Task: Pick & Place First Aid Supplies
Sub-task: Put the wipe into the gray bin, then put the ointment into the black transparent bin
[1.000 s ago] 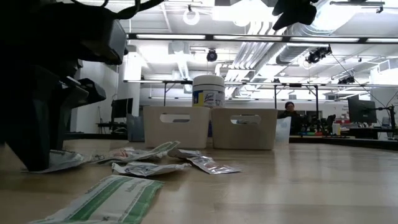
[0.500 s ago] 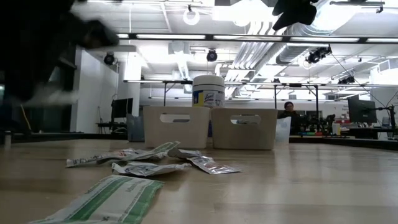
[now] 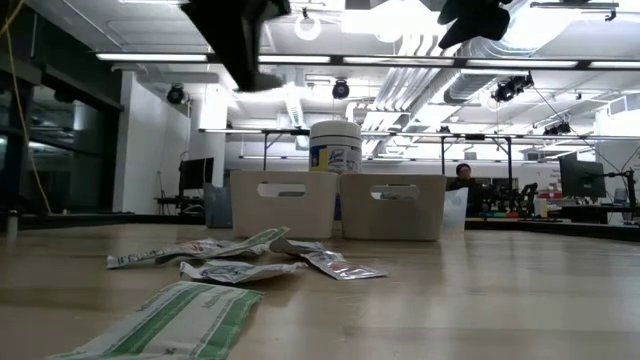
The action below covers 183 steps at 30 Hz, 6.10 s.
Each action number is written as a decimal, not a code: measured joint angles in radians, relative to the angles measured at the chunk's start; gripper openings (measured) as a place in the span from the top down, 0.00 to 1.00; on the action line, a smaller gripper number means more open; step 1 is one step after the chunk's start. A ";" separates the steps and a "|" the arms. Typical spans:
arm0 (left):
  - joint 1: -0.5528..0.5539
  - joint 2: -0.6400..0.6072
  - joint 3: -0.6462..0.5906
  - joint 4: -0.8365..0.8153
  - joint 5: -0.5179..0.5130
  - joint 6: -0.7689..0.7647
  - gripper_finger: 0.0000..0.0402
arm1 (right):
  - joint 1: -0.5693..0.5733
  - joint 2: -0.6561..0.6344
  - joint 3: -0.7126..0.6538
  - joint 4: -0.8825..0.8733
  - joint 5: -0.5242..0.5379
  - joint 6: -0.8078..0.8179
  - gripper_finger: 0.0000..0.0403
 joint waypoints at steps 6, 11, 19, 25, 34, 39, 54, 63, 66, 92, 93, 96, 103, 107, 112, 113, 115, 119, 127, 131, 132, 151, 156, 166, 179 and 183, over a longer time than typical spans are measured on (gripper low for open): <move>0.119 0.000 0.000 0.000 0.008 0.126 0.98 | 0.000 0.000 0.000 0.000 -0.004 0.006 0.42; 0.200 0.000 0.000 0.045 0.022 0.217 0.98 | 0.000 0.000 0.000 0.000 -0.002 0.010 0.42; 0.305 0.000 0.000 0.227 0.050 0.410 0.98 | 0.000 0.000 0.000 0.000 0.020 0.041 0.42; 0.384 0.000 0.000 0.299 0.096 0.518 0.98 | 0.000 0.018 0.000 -0.002 -0.006 0.126 0.42; 0.425 -0.077 0.002 0.376 -0.063 0.651 0.98 | 0.007 0.132 0.000 0.080 0.049 0.310 0.42; 0.420 -0.126 0.002 0.423 -0.112 0.716 0.98 | 0.006 0.194 -0.001 0.249 0.113 0.403 0.42; 0.420 -0.143 0.002 0.468 -0.058 0.757 0.98 | -0.019 0.278 -0.001 0.435 0.191 0.424 0.47; 0.420 -0.143 0.001 0.467 -0.055 0.776 0.98 | -0.030 0.278 -0.001 0.460 0.135 0.411 0.73; 0.420 -0.143 0.001 0.471 -0.055 0.776 0.98 | -0.035 0.278 -0.001 0.463 0.106 0.403 0.82; 0.459 -0.185 0.002 0.441 0.041 0.868 0.59 | -0.075 0.274 -0.001 0.378 0.070 0.368 1.00; 0.472 -0.199 0.002 0.423 0.055 0.860 0.57 | -0.081 0.274 -0.001 0.367 0.066 0.366 1.00; 0.503 -0.237 0.002 0.411 0.152 0.832 0.53 | -0.098 0.274 -0.001 0.334 0.047 0.350 1.00; 0.636 -0.301 0.001 0.402 0.588 0.739 0.55 | -0.145 0.277 -0.001 0.255 -0.020 0.278 1.00; 0.699 -0.304 0.001 0.401 0.834 0.721 0.57 | -0.173 0.307 -0.001 0.231 -0.053 0.239 1.00; 0.724 -0.307 0.001 0.404 0.959 0.721 0.57 | -0.203 0.368 -0.001 0.226 -0.077 0.221 1.00; 0.723 -0.307 0.001 0.404 0.960 0.721 0.57 | -0.209 0.384 -0.001 0.226 -0.084 0.219 1.00; 0.722 -0.307 0.001 0.404 0.960 0.721 0.57 | -0.220 0.417 -0.001 0.226 -0.106 0.218 1.00; 0.721 -0.307 0.001 0.403 0.960 0.714 0.57 | -0.233 0.474 -0.001 0.228 -0.141 0.207 1.00; 0.721 -0.307 0.001 0.398 0.956 0.699 0.57 | -0.230 0.507 -0.001 0.237 -0.125 0.210 0.94; 0.721 -0.307 0.001 0.369 0.935 0.699 0.57 | -0.230 0.508 -0.001 0.237 -0.123 0.210 0.89; 0.721 -0.307 0.001 0.361 0.923 0.698 0.57 | -0.230 0.508 -0.001 0.237 -0.123 0.208 0.87; 0.516 -0.307 -0.242 0.184 0.704 0.584 0.57 | -0.200 0.304 -0.001 0.139 -0.126 0.158 0.54; 0.382 -0.307 -0.376 0.317 0.655 0.450 0.57 | -0.160 0.208 -0.001 0.126 -0.121 0.136 0.54; 0.078 -0.307 -0.558 0.536 0.360 0.292 0.57 | -0.069 0.113 -0.001 0.093 -0.091 0.106 0.54; -0.086 -0.295 -0.599 0.624 0.217 -0.383 0.57 | 0.014 0.111 -0.001 0.016 -0.023 0.113 0.54; -0.113 -0.258 -0.597 0.645 0.198 -0.470 0.57 | 0.027 0.111 -0.001 0.016 -0.014 0.117 0.54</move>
